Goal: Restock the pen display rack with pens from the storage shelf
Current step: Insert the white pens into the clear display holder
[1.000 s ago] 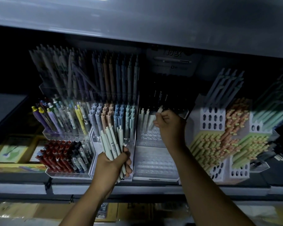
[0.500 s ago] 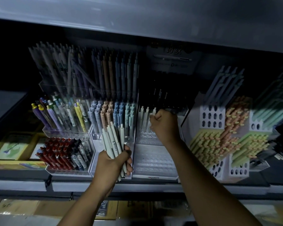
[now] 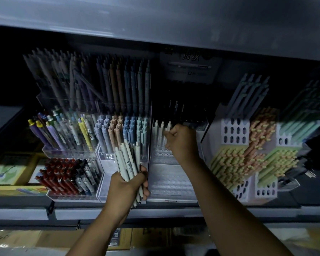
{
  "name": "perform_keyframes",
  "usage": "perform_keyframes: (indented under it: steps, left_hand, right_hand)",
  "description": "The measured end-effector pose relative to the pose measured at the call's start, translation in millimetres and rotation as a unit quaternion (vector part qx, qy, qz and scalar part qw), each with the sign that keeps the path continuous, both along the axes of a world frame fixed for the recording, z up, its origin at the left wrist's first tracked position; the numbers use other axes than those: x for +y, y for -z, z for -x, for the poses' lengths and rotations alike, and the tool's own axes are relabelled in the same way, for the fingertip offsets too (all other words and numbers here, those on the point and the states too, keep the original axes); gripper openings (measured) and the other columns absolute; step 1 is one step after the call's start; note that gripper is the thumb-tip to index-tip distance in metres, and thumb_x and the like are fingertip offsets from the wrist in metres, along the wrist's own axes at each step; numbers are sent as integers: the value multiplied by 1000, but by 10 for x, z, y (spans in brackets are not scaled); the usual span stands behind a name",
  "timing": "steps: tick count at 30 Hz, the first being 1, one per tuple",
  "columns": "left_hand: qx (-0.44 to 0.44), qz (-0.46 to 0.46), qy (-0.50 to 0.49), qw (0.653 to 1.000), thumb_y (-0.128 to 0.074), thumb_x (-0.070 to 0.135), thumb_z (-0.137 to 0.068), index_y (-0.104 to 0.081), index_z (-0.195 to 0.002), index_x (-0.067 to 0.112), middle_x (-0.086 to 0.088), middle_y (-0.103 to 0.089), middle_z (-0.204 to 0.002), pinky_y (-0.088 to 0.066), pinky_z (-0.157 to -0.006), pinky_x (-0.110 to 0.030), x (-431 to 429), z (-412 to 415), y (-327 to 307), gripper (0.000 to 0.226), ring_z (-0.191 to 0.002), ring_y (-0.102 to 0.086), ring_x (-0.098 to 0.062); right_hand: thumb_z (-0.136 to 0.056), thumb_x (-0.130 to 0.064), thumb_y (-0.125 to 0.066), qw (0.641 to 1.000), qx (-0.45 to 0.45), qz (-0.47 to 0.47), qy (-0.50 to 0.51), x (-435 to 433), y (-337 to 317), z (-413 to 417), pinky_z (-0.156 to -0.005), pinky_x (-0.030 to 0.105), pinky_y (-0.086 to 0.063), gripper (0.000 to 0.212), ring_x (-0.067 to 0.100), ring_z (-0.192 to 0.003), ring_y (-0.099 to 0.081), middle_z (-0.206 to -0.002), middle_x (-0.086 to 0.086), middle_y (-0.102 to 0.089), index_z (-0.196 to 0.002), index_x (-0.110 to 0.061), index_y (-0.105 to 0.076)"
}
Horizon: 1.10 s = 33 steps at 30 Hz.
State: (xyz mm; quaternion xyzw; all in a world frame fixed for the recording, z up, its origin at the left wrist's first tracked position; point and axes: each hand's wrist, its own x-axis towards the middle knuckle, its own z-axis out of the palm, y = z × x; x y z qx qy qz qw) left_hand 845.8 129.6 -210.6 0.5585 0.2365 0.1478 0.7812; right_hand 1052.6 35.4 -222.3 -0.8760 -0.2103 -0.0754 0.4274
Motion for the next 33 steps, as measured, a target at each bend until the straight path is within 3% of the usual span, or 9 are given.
perform_keyframes:
  steps: [4, 10, 13, 16, 18, 21, 25, 30, 33]
  left_hand:
    - [4, -3, 1, 1000, -58, -3, -99, -64, -88, -1, -20, -56, -62, -47, -44, -32, 0, -5, 5, 12, -47, -54, -27]
    - [-2, 2, 2, 1000, -59, -3, -99, -66, -96, -3, -22, -58, -65, -46, -43, -31, 15, -34, -16, 8, -45, -54, -27]
    - [0, -14, 15, 1000, -57, -4, -99, -69, -101, -1, -25, -64, -69, -45, -41, -29, 23, -67, -41, 12, -43, -53, -26]
    - [13, -50, 40, 998, -58, -2, -98, -75, -83, 5, -35, -64, -69, -42, -42, -28, 43, -111, -47, 24, -42, -52, -28]
    - [29, -74, 55, 995, -60, 0, -97, -76, -75, 2, -32, -61, -60, -39, -41, -25, 31, -141, -67, 28, -40, -52, -26]
    - [33, -80, 62, 994, -58, -3, -97, -72, -84, -10, -18, -63, -53, -40, -39, -23, -35, -196, -124, 21, -38, -53, -20]
    - [35, -97, 60, 993, -58, -8, -94, -70, -87, -11, -14, -65, -53, -43, -40, -24, -88, -234, -137, 15, -39, -56, -21]
    - [33, -77, 60, 995, -60, -3, -98, -69, -88, -12, -11, -67, -55, -45, -42, -27, -93, -174, -97, 16, -41, -57, -24]
    - [19, -36, 55, 998, -55, -8, -98, -62, -91, -8, -17, -67, -63, -46, -41, -27, -101, -132, -83, 10, -40, -55, -25]
  right_hand:
    - [-88, -15, -77, 999, 38, -30, 3, -32, 13, 55, -64, 46, -62, 37, 23, -58, -70, -59, 9, -67, -60, -24, -55]
    - [-95, -33, -70, 990, 137, -21, -24, -168, -151, 428, -56, 49, -61, 41, 26, -51, -69, -60, 16, -65, -73, 0, -61]
    - [-98, -29, -67, 953, 261, -101, -115, -212, -329, 665, -51, 43, -59, 29, 27, -53, -67, -73, 13, -70, -88, -2, -69]
    - [-96, -25, -70, 915, 314, -156, -198, -265, -413, 779, -48, 32, -45, 13, 26, -58, -59, -86, 15, -74, -99, -14, -76]
    - [-93, -24, -74, 909, 318, -163, -213, -284, -442, 820, -50, 30, -41, 11, 21, -57, -56, -88, 19, -74, -101, -17, -77]
    - [-88, -20, -79, 917, 304, -179, -187, -288, -496, 872, -48, 25, -39, 19, 13, -50, -52, -80, 16, -73, -99, -5, -74]
    - [-93, -13, -71, 948, 253, -126, -145, -289, -482, 902, -45, 22, -42, 17, 12, -43, -55, -53, -4, -65, -82, -1, -75]
    - [-96, -13, -67, 944, 248, -204, -77, -288, -506, 846, -49, 34, -50, 18, 31, -51, -60, -73, 26, -69, -85, -1, -74]
    - [-97, -11, -65, 936, 211, -283, -10, -347, -553, 678, -51, 40, -57, 17, 31, -50, -63, -69, 20, -70, -85, -2, -73]
